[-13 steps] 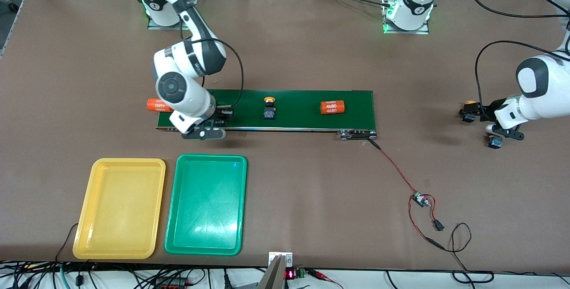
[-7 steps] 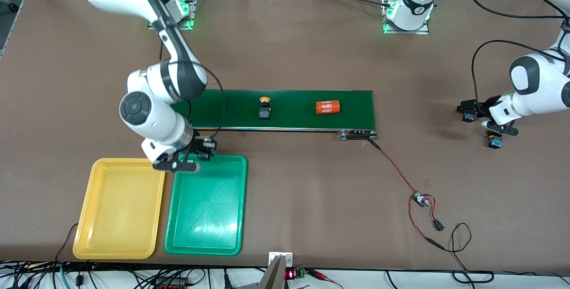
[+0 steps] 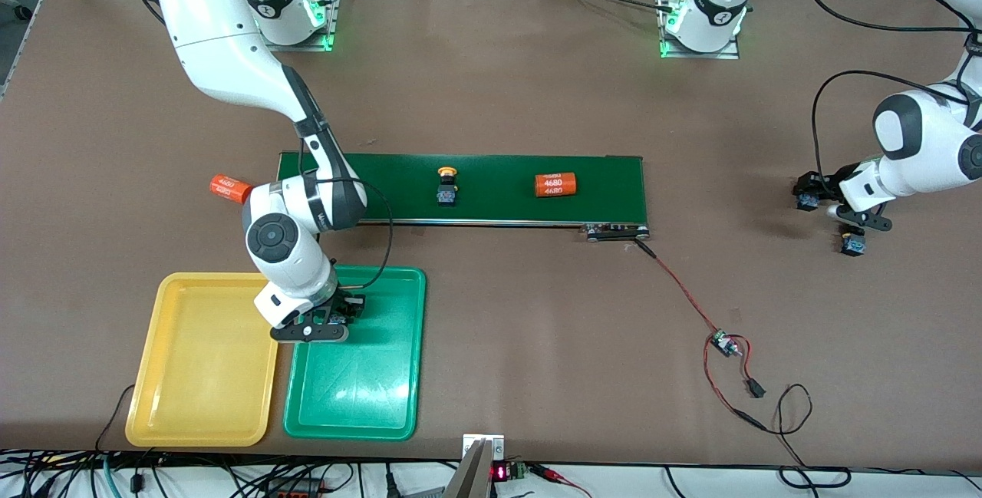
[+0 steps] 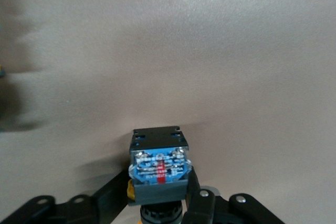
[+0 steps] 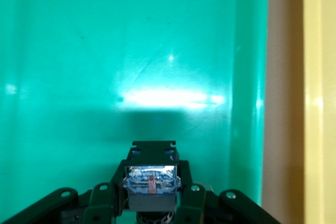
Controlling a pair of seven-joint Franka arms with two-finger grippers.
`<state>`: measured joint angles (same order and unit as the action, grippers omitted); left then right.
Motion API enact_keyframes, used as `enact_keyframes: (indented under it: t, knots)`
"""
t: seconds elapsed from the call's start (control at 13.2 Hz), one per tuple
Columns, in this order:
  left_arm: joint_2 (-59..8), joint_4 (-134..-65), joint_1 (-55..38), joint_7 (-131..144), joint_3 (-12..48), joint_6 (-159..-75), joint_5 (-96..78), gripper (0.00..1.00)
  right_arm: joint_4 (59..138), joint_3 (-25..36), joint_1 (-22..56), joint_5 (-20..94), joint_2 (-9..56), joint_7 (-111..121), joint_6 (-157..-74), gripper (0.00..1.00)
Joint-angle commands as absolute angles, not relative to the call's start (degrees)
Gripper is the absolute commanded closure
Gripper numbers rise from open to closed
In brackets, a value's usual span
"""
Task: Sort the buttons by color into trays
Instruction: 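Lower the green-based button into the green tray and open the right gripper, then grasp the yellow-based button with the right gripper while the left gripper places its button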
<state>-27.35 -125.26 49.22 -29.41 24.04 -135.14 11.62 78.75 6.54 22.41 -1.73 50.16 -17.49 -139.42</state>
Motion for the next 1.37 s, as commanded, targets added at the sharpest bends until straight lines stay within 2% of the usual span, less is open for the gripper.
enact_keyframes:
  t: [0.0,0.08,0.15,0.23,0.3,0.46,0.61,0.99,1.14,1.29]
  knots:
    - [-25.32,-125.6,48.78,-29.0,24.61,-133.34,13.01,1.0,77.52,6.59,21.98,-2.99,51.41,-16.44,-139.22,0.82]
    - [-24.36,-125.51,48.61,-29.0,24.78,-132.55,13.01,1.0,77.69,6.59,21.89,-2.99,51.76,-16.35,-139.39,0.81]
    - [-23.3,-125.33,47.3,-28.57,24.87,-131.67,13.01,1.0,77.7,6.59,21.88,-2.99,52.12,-16.35,-139.39,0.68]
    - [-22.16,-124.72,45.89,-28.3,24.87,-130.79,13.01,1.0,77.7,6.59,21.36,-2.81,52.29,-16.43,-140.09,0.06]
    - [-20.93,-124.54,44.14,-28.13,24.87,-129.74,12.92,1.0,77.7,6.59,21.01,-2.9,51.77,-15.83,-141.58,0.0]
    - [-18.56,-124.19,40.45,-25.68,24.96,-129.11,12.83,1.0,77.35,6.59,21.09,-2.47,49.67,-15.73,-140.72,0.0]
    - [-16.62,-124.19,36.85,-22.6,25.22,-128.15,12.75,1.0,77.26,6.59,21.79,-2.37,47.73,-16.08,-136.43,0.0]
    - [-11.26,-124.1,23.66,-8.2,25.49,-123.32,11.96,1.0,77.69,4.41,21.97,-0.19,38.33,-17.31,-116.06,0.0]
    - [-10.64,-124.01,21.89,-5.46,28.54,-123.31,11.87,1.0,77.96,2.74,22.06,1.84,36.57,-20.46,-109.8,0.0]
    - [-10.63,-124.01,21.62,-2.31,32.5,-123.4,8.37,1.0,80.05,0.63,22.15,2.11,34.55,-22.84,-108.11,0.0]
